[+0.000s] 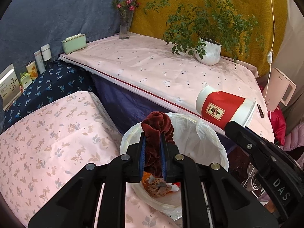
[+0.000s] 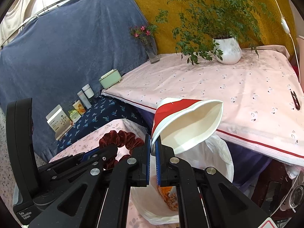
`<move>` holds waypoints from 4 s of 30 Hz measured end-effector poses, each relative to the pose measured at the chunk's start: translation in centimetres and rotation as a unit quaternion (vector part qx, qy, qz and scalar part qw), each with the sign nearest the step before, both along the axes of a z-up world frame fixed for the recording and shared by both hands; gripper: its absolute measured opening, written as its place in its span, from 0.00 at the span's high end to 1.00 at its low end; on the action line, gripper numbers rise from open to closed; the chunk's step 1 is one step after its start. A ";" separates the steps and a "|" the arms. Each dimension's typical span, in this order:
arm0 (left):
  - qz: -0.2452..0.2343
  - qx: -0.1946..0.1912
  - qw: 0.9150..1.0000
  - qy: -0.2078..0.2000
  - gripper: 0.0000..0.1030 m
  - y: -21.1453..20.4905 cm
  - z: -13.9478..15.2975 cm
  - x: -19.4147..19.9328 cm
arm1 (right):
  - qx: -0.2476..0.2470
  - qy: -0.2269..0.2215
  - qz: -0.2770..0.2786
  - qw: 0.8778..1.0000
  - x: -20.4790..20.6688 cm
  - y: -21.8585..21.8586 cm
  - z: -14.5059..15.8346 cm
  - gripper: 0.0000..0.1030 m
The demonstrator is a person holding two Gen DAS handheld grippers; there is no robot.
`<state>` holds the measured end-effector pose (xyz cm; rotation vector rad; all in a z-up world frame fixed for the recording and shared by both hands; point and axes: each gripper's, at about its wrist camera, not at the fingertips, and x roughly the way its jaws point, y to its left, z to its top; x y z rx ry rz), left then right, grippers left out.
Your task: Collect trash
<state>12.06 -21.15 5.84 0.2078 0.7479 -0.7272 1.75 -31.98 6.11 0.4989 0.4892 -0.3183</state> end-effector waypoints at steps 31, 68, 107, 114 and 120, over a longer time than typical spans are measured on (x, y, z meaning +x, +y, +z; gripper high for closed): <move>0.031 0.003 1.000 0.006 0.57 1.7 -1.0 0.5 | -0.016 0.025 0.014 0.999 1.1 1.2 -0.3 0.67; 0.089 0.015 0.996 -0.021 0.17 6.4 -2.3 -0.9 | -0.091 0.077 0.020 0.993 -1.0 4.5 -0.9 0.29; 0.159 0.053 0.986 -0.012 0.10 10.3 -5.5 -5.3 | -0.123 0.120 -0.028 0.985 -5.6 6.3 -4.6 0.07; 0.165 0.051 0.985 -0.013 0.10 10.6 -5.4 -5.8 | -0.127 0.120 -0.020 0.984 -6.3 7.1 -4.6 0.07; 0.161 0.051 0.986 -0.018 0.10 10.6 -5.2 -6.3 | -0.139 0.122 -0.018 0.983 -6.6 7.9 -4.5 0.07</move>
